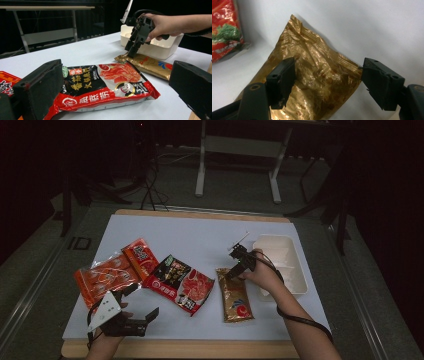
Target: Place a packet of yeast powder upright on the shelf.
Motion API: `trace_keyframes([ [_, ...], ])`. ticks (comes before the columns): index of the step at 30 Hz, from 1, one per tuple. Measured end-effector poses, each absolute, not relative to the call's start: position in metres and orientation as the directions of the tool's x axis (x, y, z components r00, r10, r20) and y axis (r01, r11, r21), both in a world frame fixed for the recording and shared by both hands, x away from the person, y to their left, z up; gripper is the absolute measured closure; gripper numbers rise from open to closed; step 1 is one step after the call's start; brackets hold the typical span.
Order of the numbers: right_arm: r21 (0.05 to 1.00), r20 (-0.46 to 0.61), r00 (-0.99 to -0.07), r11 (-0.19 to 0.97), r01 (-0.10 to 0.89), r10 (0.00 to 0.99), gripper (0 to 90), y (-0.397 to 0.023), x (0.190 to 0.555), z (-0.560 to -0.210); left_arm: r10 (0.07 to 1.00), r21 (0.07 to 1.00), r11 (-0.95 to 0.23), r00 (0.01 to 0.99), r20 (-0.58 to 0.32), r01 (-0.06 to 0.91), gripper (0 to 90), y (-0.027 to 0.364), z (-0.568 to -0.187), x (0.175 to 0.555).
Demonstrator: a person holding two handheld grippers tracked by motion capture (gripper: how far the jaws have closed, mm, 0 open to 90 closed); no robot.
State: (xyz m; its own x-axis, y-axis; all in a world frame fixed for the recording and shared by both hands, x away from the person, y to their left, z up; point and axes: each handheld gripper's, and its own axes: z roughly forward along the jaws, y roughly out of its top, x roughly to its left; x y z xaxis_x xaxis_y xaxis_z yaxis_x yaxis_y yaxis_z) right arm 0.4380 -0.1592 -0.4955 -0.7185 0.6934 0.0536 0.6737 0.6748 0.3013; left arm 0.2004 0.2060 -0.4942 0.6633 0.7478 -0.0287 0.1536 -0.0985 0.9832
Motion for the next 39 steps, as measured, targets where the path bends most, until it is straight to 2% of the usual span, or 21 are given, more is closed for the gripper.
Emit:
trace_keyframes([
  [4, 0.263, 0.063, -0.690, 0.655, 0.708, 0.721, 26.3, -0.157, 0.441, -0.497, 0.748, 0.983, -0.101, 0.663, -0.028, 0.155, 0.2, 0.206, -0.495, 0.201],
  [9, 0.211, 0.130, -0.616, 0.585, 0.783, 0.777, 25.6, -0.161, 0.447, -0.501, 0.747, 0.982, -0.108, 0.664, -0.023, 0.156, 0.2, 0.205, -0.495, 0.201],
  [14, 0.189, 0.158, -0.602, 0.575, 0.796, 0.782, 33.7, -0.160, 0.448, -0.501, 0.747, 0.981, -0.115, 0.664, -0.019, 0.159, 0.2, 0.204, -0.495, 0.201],
  [19, 0.187, 0.231, -0.589, 0.558, 0.808, 0.775, 47.5, -0.162, 0.448, -0.501, 0.747, 0.980, -0.117, 0.664, -0.020, 0.160, 0.2, 0.204, -0.495, 0.201],
  [20, 0.192, 0.238, -0.590, 0.558, 0.808, 0.772, 52.5, -0.163, 0.448, -0.501, 0.747, 0.980, -0.116, 0.664, -0.020, 0.161, 0.2, 0.204, -0.496, 0.201],
  [21, 0.207, 0.245, -0.604, 0.568, 0.797, 0.758, 63.6, -0.163, 0.447, -0.499, 0.748, 0.980, -0.116, 0.664, -0.020, 0.161, 0.2, 0.204, -0.496, 0.201],
  [22, 0.207, 0.245, -0.604, 0.568, 0.797, 0.758, 63.6, -0.163, 0.447, -0.499, 0.748, 0.980, -0.116, 0.663, -0.020, 0.161, 0.2, 0.204, -0.496, 0.201],
  [24, 0.213, 0.213, -0.624, 0.587, 0.781, 0.752, 74.9, -0.163, 0.445, -0.496, 0.749, 0.980, -0.115, 0.662, -0.022, 0.163, 0.2, 0.204, -0.496, 0.202],
  [30, 0.252, 0.173, -0.675, 0.630, 0.734, 0.717, 86.0, -0.162, 0.439, -0.487, 0.751, 0.980, -0.120, 0.660, -0.017, 0.162, 0.2, 0.204, -0.496, 0.201],
  [39, 0.346, 0.159, -0.724, 0.649, 0.678, 0.671, 87.7, -0.157, 0.426, -0.462, 0.752, 0.979, -0.120, 0.659, -0.017, 0.163, 0.2, 0.204, -0.496, 0.202],
])
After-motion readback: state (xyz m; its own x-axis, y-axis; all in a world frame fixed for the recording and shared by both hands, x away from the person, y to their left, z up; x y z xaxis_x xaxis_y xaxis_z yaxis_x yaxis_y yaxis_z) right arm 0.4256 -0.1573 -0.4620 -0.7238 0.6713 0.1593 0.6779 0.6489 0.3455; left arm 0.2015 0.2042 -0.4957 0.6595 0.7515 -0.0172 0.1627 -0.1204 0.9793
